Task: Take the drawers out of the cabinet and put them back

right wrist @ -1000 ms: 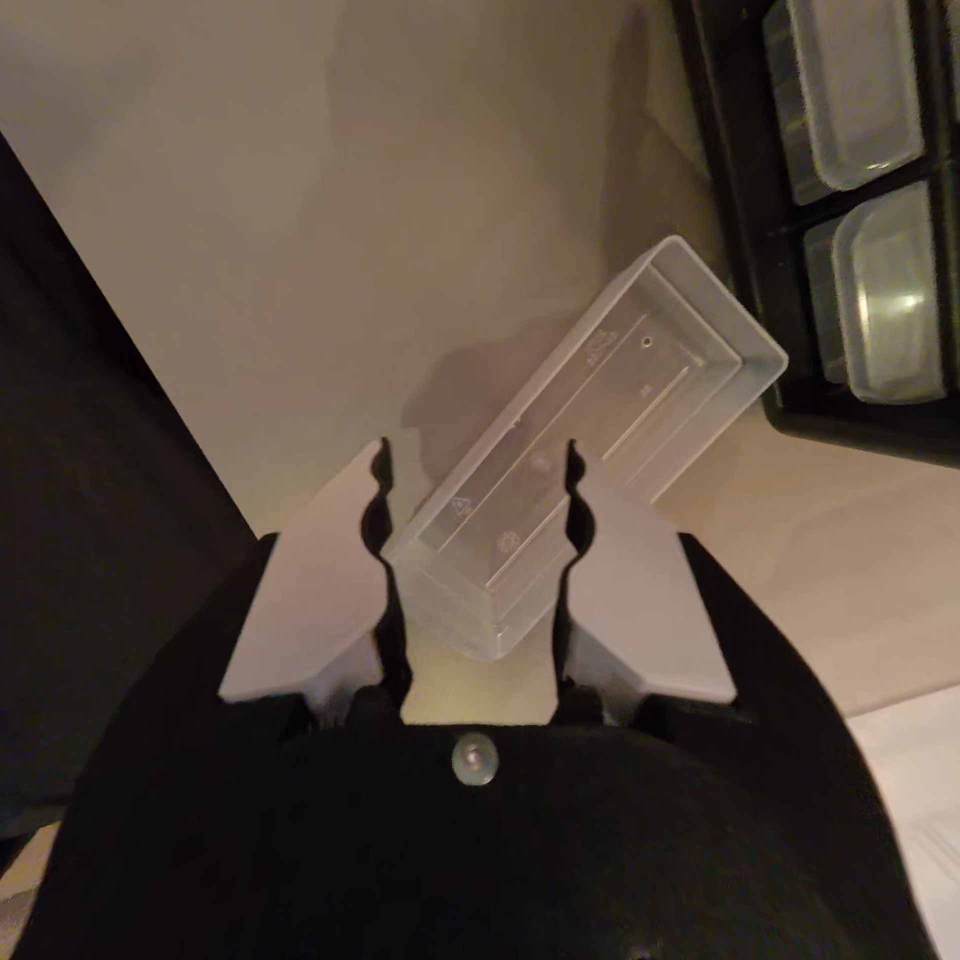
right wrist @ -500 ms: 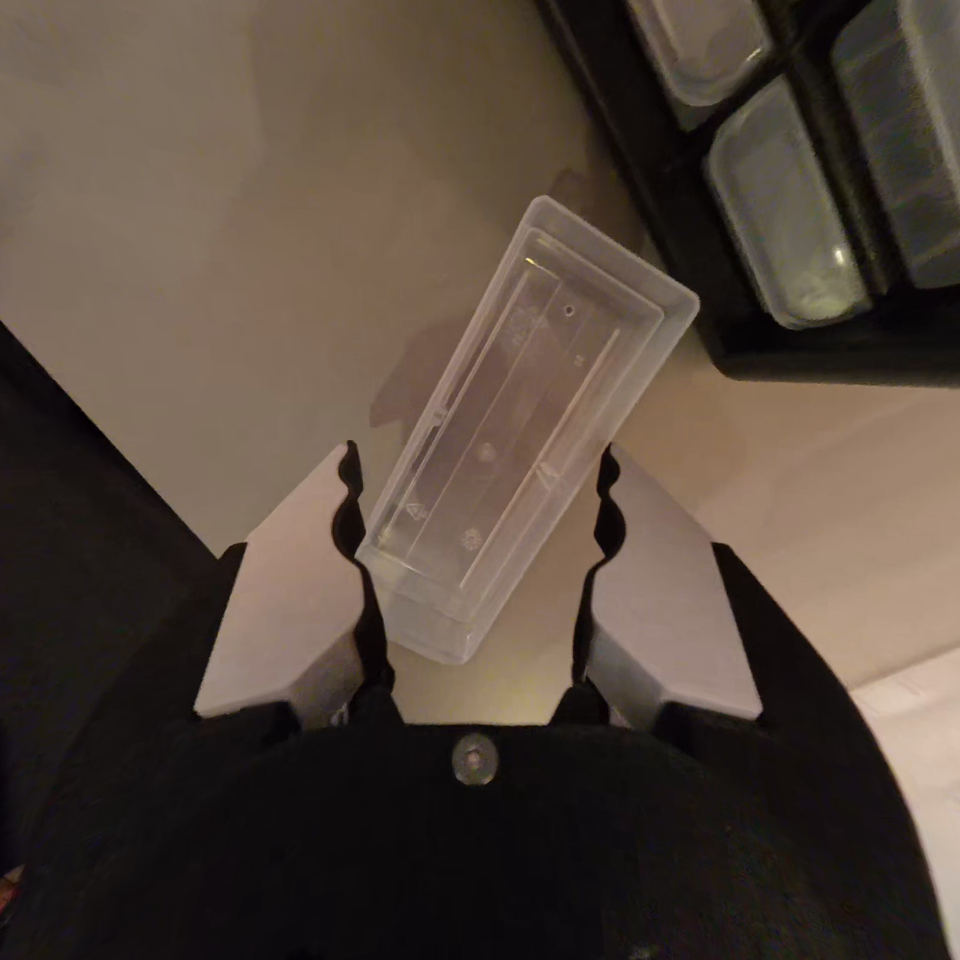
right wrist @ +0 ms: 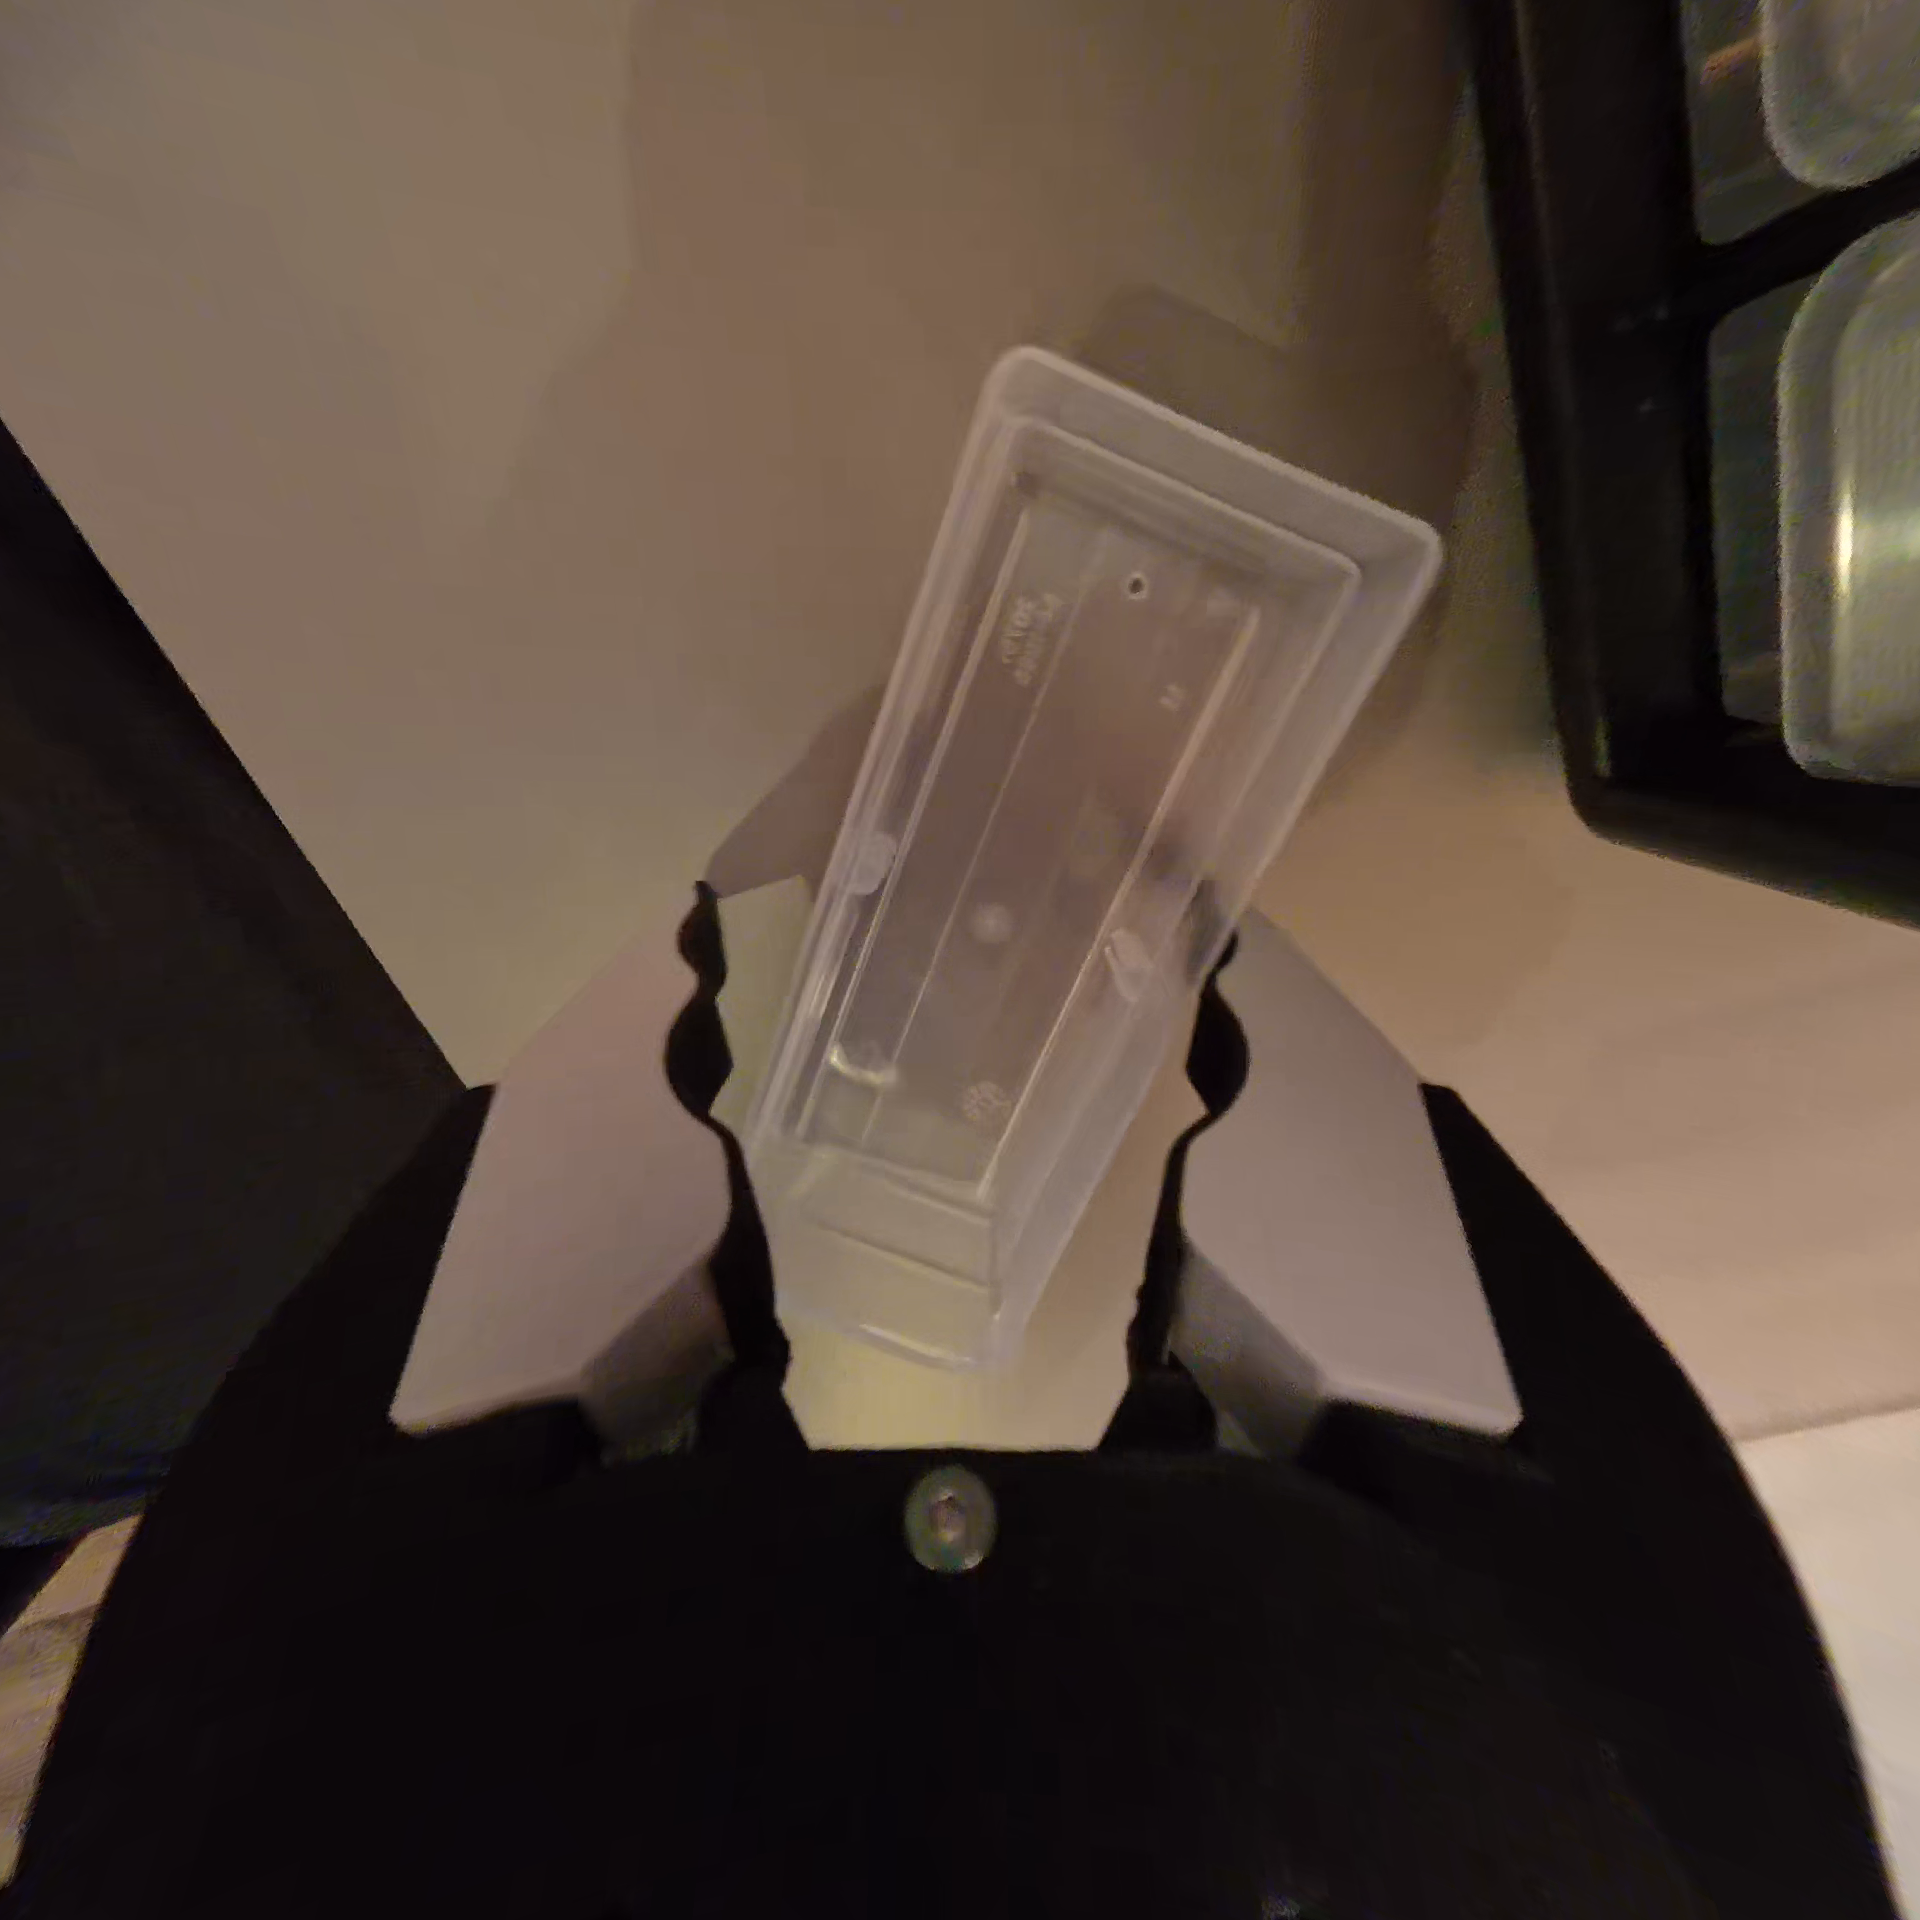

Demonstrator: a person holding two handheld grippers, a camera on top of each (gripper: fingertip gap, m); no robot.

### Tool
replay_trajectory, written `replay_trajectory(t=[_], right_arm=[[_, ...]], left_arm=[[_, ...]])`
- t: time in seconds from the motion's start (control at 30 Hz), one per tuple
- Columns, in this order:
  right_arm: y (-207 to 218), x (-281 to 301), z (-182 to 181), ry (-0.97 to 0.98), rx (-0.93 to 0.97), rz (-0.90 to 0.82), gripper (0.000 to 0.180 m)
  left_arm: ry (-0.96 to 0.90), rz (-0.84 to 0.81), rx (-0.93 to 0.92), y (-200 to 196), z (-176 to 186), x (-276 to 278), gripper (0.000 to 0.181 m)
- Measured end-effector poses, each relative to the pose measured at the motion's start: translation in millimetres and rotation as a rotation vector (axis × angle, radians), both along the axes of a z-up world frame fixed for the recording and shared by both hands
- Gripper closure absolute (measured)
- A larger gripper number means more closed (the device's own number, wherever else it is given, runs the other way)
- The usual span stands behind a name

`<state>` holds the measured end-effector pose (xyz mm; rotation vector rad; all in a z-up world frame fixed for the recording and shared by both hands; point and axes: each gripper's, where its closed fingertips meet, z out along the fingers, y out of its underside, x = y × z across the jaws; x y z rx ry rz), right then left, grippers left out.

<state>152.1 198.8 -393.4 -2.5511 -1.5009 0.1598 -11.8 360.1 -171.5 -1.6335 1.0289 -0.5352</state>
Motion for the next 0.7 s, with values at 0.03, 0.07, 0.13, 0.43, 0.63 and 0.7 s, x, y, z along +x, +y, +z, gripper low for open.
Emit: replay_trajectory(t=[0.03,0.07,0.13,0.43,0.63,0.7], right_arm=[[1,-2,2,0.017,0.005,-0.003,0.101],[2,-3,3,0.024,0.013,-0.002,0.112],[2,2,5,-0.001,0.033,0.021,0.115],[-8,29,66,0.06,0.191,0.139,0.117],[11,113,137,-0.029,0.395,0.148,0.117],[21,150,147,-0.101,0.423,0.125,0.117]], left_arm=[[0.0,0.001,0.0,0,0,0,0.181],[0.0,0.002,0.001,0,0,0,0.181],[0.0,0.003,0.001,0,0,0,0.181],[-0.001,0.006,0.002,0,0,0,0.181],[-0.002,0.01,0.002,0,0,0,0.181],[-0.003,0.013,0.003,0,0,-1,0.181]])
